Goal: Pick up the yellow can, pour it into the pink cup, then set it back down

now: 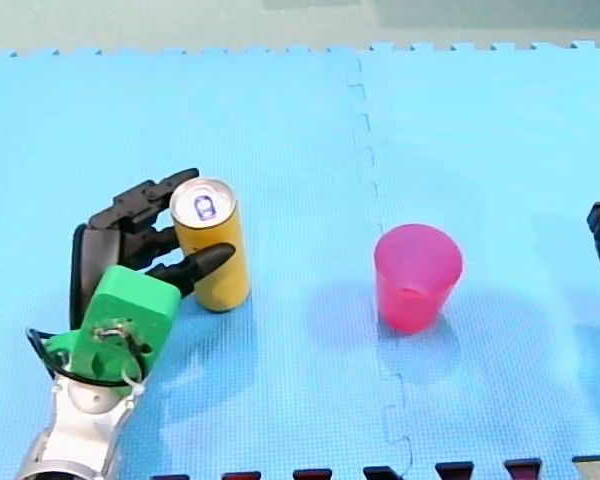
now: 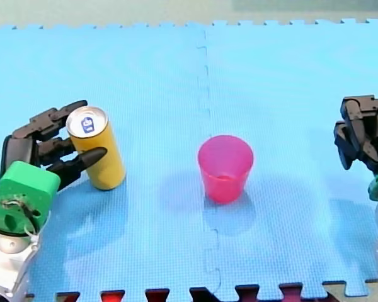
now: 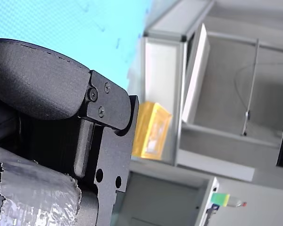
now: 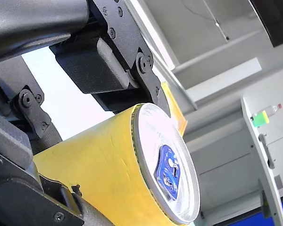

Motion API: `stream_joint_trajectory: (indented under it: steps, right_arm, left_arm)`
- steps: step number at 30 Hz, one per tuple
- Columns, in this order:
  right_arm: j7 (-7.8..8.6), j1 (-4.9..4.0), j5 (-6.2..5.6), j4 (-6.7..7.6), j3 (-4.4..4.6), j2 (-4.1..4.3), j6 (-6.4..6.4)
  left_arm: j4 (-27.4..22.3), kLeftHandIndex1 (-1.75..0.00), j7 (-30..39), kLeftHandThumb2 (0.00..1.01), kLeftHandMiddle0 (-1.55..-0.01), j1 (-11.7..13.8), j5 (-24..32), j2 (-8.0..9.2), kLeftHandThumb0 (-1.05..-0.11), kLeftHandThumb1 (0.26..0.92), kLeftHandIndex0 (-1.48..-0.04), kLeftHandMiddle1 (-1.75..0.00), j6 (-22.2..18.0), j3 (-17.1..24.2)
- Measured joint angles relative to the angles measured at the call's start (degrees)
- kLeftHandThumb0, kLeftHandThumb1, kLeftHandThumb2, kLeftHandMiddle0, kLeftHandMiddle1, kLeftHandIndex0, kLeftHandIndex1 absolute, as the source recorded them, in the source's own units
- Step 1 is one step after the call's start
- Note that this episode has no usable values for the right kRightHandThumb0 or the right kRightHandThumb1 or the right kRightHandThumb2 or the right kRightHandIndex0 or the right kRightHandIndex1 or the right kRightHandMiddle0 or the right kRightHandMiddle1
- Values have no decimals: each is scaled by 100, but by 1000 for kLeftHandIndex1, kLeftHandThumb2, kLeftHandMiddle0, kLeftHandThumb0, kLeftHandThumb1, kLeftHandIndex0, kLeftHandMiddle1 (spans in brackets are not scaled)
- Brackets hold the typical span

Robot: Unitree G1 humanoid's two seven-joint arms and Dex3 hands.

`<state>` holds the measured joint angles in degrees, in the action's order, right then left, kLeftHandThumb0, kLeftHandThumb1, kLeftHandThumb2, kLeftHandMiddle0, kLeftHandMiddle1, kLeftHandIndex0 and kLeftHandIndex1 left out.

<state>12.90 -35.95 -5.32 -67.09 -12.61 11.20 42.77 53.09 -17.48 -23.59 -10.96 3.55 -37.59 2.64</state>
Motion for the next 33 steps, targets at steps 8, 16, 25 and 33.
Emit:
stream_joint_trajectory:
  steps: [8,16,25,33]
  right_arm:
    - [9,0,-1,0,0,37,-2]
    - [36,-3,-9,-6,-8,60,-3]
    - [21,-4,-1,19,7,67,-6]
    - [17,-4,4,23,14,77,-8]
  left_arm:
    - [271,0,-135,0,-1356,-44,4,-42,-397,765,-1218,-3,-204,-51]
    - [449,0,-199,1,-1348,-99,34,-64,-391,767,-1217,0,-307,-81]
    - [552,0,128,0,-1239,-96,394,-182,-395,750,-1051,0,-385,1]
    - [573,0,117,1,-691,-109,215,-183,-702,698,-670,0,88,-114]
